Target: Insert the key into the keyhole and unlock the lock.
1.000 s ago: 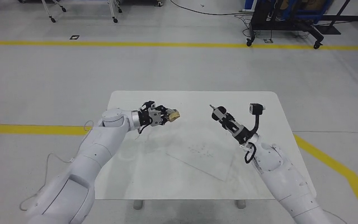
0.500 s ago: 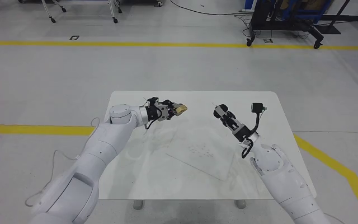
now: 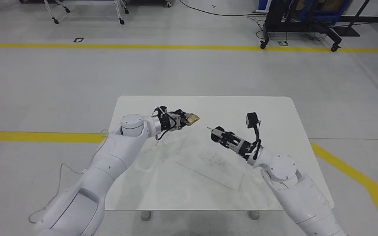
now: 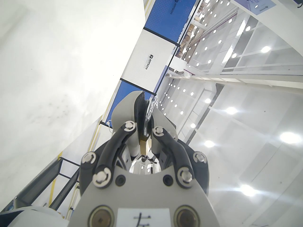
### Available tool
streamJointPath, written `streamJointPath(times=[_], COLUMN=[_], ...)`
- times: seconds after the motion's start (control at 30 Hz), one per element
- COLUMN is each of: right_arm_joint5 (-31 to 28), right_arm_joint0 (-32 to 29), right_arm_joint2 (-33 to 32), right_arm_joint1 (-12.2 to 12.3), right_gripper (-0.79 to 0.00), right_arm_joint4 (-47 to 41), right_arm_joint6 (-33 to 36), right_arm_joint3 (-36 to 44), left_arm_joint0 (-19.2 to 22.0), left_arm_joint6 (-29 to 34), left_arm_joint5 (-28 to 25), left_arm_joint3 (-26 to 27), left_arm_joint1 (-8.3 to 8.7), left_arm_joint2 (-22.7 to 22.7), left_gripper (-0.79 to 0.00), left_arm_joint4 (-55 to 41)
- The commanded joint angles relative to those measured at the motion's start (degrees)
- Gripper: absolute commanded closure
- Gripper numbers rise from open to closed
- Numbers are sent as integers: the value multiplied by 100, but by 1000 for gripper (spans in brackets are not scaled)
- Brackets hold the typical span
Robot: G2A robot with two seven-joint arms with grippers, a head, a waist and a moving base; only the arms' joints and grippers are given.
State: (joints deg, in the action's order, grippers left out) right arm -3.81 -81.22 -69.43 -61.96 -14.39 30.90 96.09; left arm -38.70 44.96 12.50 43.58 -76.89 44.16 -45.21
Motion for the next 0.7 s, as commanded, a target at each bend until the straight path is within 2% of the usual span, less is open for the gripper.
streamJointPath(times=[0.0,0.1,0.27,0.4,0.67], right_arm_joint5=[339,594,637,742,868], right_arm_joint0=[-5,91,246,368,479], right_arm_joint2=[8,172,394,548,679], right_arm_joint1=[-13,-52,-143,-210,-275], right_gripper=[0,0,0,0,0], right_arm_joint4=[-355,-375,-701,-630,-545], right_arm_joint6=[125,47,-174,-602,-782], right_arm_joint3=[63,18,-84,-202,-316], left_arm_joint0=[-25,-54,-90,-92,-80], left_arm_joint6=[-90,-87,110,227,290], left_arm_joint5=[-3,39,46,66,111], left_arm_joint3=[69,142,213,216,178], left_arm_joint1=[0,-2,-5,-22,-69], left_arm_joint2=[5,28,53,40,43], left_gripper=[0,0,0,0,0], left_arm_joint4=[113,187,297,406,542])
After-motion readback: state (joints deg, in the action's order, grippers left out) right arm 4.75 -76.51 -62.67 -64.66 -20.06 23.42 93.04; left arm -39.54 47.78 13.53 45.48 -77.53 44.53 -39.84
